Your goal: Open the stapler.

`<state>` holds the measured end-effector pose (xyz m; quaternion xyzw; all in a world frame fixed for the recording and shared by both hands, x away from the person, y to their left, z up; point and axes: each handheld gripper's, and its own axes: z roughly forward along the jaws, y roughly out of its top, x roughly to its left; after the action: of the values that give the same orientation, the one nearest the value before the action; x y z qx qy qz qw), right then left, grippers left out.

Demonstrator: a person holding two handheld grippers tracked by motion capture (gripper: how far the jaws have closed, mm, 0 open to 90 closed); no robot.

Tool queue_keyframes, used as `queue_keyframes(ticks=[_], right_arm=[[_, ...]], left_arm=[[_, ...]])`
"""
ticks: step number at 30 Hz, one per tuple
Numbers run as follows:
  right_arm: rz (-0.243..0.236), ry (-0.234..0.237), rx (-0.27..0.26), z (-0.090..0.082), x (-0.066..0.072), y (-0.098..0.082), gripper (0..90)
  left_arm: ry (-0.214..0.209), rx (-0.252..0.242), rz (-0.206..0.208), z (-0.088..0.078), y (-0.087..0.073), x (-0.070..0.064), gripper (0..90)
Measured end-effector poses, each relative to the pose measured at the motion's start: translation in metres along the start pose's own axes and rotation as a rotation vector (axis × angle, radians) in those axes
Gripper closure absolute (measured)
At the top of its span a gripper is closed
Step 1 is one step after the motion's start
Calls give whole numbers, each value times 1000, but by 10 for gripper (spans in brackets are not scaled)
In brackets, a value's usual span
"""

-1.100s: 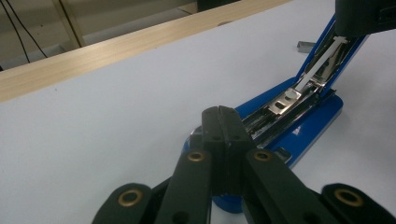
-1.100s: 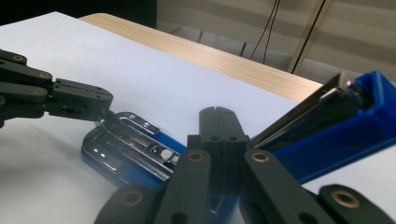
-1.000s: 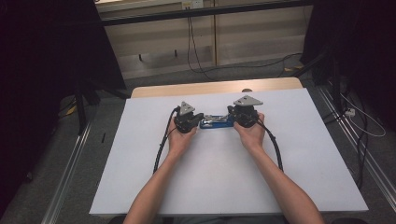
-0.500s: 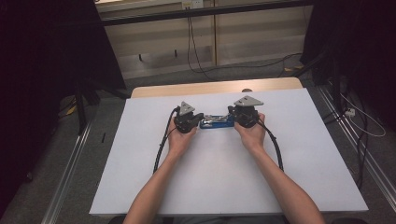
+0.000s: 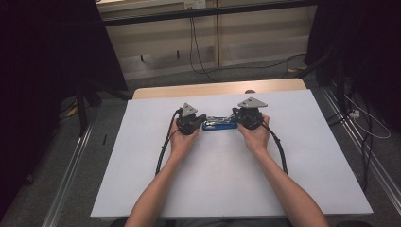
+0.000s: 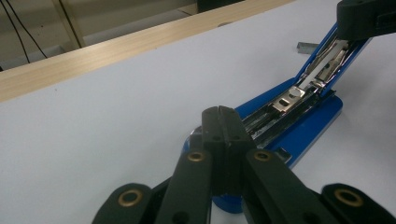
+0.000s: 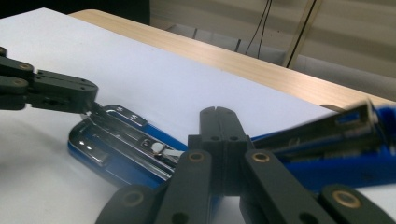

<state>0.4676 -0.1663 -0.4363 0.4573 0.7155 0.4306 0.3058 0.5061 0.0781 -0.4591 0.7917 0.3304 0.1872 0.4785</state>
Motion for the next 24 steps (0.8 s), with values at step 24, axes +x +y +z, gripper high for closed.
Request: queue_keyframes(ticks=[24], right_arm=[[25, -8, 58, 3, -16, -18, 900]], left_arm=[[1, 1, -8, 0, 0, 0, 900]])
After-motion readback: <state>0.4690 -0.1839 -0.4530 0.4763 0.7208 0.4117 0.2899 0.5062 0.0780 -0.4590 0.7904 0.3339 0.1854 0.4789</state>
